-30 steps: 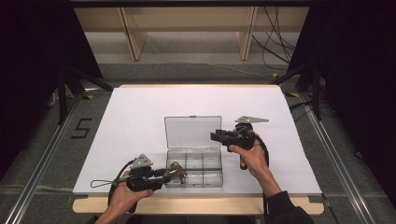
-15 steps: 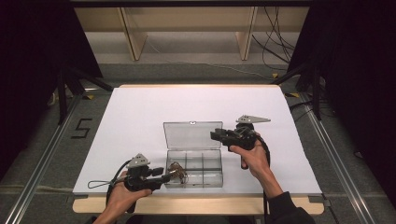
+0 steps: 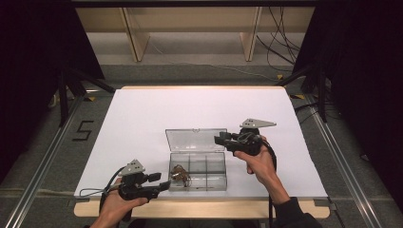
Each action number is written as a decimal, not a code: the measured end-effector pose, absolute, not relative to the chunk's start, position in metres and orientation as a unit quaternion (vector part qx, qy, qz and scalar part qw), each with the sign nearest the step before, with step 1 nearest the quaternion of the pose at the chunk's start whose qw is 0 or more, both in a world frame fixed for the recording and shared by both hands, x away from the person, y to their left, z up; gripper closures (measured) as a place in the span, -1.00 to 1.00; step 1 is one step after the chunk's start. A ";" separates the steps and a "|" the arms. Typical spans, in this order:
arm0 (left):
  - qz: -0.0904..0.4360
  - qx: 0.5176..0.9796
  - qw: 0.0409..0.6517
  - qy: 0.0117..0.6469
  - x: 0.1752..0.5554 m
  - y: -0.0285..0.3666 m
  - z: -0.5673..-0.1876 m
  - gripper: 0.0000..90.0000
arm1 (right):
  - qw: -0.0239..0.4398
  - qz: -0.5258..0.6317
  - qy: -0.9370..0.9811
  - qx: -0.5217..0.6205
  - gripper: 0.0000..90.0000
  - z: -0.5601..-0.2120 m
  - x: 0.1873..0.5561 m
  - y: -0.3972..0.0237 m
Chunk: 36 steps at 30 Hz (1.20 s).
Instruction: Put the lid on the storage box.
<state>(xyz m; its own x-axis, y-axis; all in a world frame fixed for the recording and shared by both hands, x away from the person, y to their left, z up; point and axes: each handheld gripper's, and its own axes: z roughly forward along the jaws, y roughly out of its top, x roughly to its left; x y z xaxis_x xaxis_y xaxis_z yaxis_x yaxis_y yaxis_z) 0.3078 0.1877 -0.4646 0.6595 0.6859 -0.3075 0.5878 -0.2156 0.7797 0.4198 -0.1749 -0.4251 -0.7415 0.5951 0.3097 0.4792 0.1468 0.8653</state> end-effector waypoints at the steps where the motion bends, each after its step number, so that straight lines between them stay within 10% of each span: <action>1: 0.051 0.778 0.474 0.409 0.307 0.189 -0.464 -0.03 | 0.052 0.545 0.757 0.356 0.40 -0.424 0.419 -0.175; 36: 0.041 0.788 0.465 0.402 0.288 0.195 -0.474 -0.17 | 0.094 0.509 0.791 0.326 0.26 -0.416 0.380 -0.169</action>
